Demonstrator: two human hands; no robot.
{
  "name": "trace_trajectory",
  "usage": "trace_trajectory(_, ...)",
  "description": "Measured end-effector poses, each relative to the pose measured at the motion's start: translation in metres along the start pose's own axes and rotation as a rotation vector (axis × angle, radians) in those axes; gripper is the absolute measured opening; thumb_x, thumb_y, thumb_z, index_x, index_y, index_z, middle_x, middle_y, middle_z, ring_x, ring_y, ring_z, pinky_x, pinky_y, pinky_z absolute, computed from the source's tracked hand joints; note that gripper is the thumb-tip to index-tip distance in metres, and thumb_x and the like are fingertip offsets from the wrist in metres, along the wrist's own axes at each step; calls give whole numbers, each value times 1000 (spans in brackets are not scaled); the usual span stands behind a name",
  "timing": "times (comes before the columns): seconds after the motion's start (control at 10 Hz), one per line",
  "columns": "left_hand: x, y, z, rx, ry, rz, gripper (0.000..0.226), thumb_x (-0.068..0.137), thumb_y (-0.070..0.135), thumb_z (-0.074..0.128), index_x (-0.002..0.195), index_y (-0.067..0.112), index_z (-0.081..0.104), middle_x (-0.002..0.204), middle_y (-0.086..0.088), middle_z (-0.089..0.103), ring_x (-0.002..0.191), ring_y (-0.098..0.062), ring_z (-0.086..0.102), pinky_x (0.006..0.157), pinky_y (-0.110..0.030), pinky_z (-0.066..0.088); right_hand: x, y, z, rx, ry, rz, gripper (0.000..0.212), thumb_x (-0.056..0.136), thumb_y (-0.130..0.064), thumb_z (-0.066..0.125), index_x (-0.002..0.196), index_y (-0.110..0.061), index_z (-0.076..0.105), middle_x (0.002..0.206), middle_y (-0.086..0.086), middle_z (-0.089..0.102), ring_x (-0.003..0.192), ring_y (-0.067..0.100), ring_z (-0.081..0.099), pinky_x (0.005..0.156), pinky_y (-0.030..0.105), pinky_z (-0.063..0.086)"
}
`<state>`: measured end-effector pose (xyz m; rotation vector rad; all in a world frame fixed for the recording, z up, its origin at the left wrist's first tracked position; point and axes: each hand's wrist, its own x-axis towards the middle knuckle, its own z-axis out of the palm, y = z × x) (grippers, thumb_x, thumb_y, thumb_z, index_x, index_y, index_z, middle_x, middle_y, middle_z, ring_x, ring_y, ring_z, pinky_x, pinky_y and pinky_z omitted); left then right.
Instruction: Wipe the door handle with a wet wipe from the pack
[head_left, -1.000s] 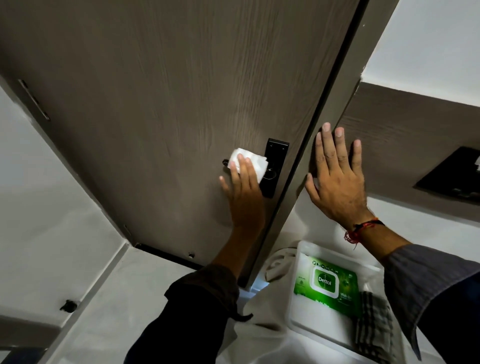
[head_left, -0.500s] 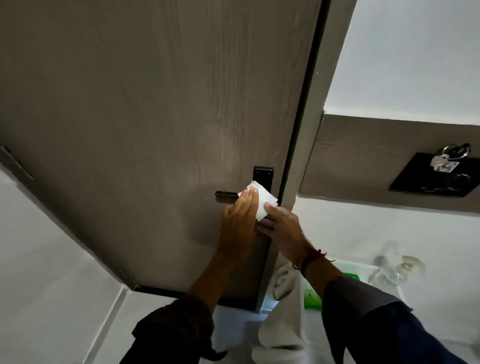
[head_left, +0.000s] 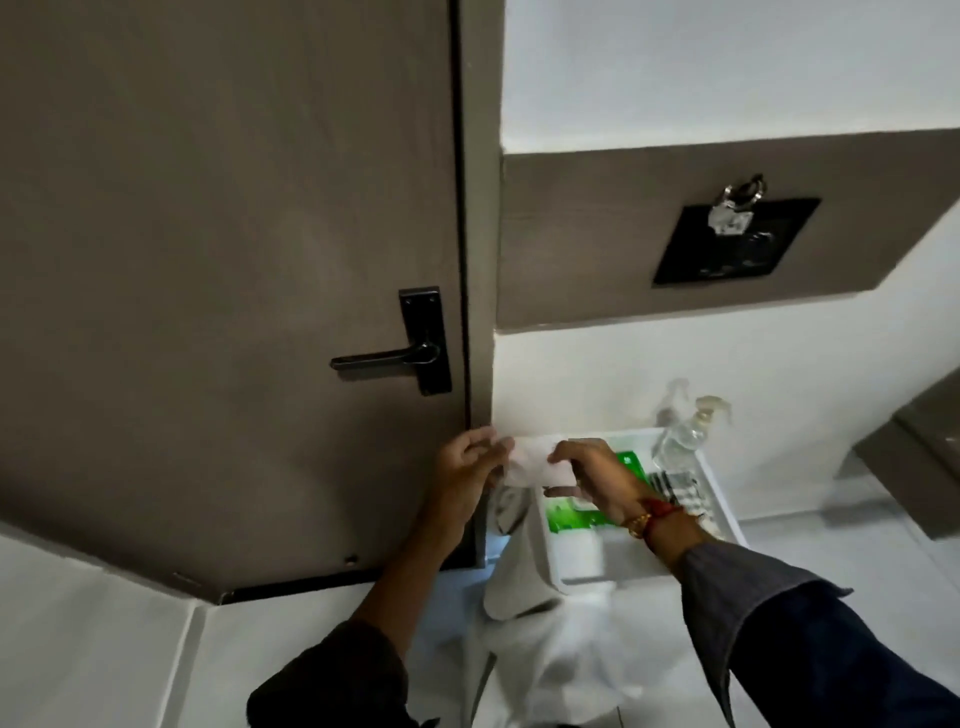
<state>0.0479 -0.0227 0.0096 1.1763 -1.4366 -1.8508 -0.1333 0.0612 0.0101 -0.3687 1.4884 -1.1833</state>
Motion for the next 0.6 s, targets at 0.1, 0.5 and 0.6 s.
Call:
trace_trajectory(0.1,6,-32,44,77,-17,-45,33,82,-8,77,111,-6,63,79,-11,68,64,-19,62,57,-26,53,-9,20,-42,-179,135,69,18,87,-1,68,73,-10,60,58,-2,43,60,16,51,80,46,66)
trace_trajectory(0.5,10,-114,122,1333,-142,219,19,92,24,61,110,17,63,110,-9,73,103,-29,69,85,-40,59,9,98,-100,-1207,238,76,36,94,-17,63,126,-2,63,132,18,67,123,36,66,95,36,55)
trace_trajectory(0.6,15,-105,120,1409,-130,246,24,95,27,60,116,17,61,116,-6,70,110,-27,65,88,-41,57,9,91,-101,-1227,241,-14,33,93,-10,62,125,-3,63,128,17,70,118,34,69,95,38,59)
